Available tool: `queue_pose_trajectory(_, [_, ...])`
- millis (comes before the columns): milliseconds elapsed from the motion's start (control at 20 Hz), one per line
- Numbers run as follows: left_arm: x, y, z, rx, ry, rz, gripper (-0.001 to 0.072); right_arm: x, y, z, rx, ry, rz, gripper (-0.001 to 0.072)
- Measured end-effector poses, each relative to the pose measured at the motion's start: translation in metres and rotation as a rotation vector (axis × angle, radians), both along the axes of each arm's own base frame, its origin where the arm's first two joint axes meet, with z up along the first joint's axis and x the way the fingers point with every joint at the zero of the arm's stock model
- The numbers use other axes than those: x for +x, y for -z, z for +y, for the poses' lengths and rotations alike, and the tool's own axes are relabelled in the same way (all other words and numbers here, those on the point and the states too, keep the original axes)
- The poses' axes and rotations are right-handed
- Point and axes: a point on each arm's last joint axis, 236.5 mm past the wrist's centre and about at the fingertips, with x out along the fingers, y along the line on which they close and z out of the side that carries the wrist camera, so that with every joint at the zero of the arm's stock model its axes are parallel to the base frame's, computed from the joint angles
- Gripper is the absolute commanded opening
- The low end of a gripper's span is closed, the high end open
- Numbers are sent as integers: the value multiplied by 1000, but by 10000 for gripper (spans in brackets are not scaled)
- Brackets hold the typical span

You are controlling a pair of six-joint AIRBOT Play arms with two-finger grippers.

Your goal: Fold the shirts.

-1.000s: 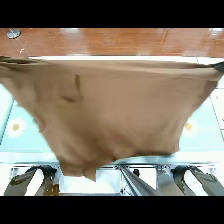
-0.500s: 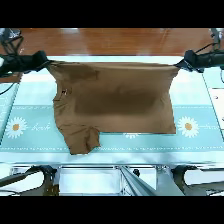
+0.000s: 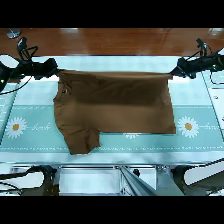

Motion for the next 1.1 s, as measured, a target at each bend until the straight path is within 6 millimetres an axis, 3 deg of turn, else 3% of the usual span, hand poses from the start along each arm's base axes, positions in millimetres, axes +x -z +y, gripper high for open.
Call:
queue_pose_trajectory(200, [-48,38,0,59,118,189,39,-37,30,-3,-37,-56,142,18])
queue_pose_trajectory(250, [-61,51,-1,62,136,238,179,-45,39,-3,-37,-57,175,68])
queue_pose_trajectory(300, [-71,62,-1,65,149,280,629,-53,48,-1,-31,-58,203,423])
queue_pose_trajectory(350, [-81,72,1,72,159,317,707,-59,56,0,-25,-55,224,619])
queue_pose_trajectory(450, [-95,83,2,62,171,378,707,-66,63,2,-13,-49,247,620])
queue_pose_trajectory(550, [-107,82,7,42,169,427,707,-72,56,-2,0,-41,252,620])
queue_pose_trajectory(650, [-120,75,21,31,147,459,707,-82,41,-20,-25,-20,242,620])
queue_pose_trajectory(800, [-159,69,42,-3,99,514,707,-109,24,-56,-78,64,225,619])
queue_pose_trajectory(900, [-194,73,51,-39,65,553,707,-133,20,-68,-84,146,210,619])
queue_pose_trajectory(1100, [-250,90,39,-211,-35,572,706,-175,19,-41,6,236,168,619])
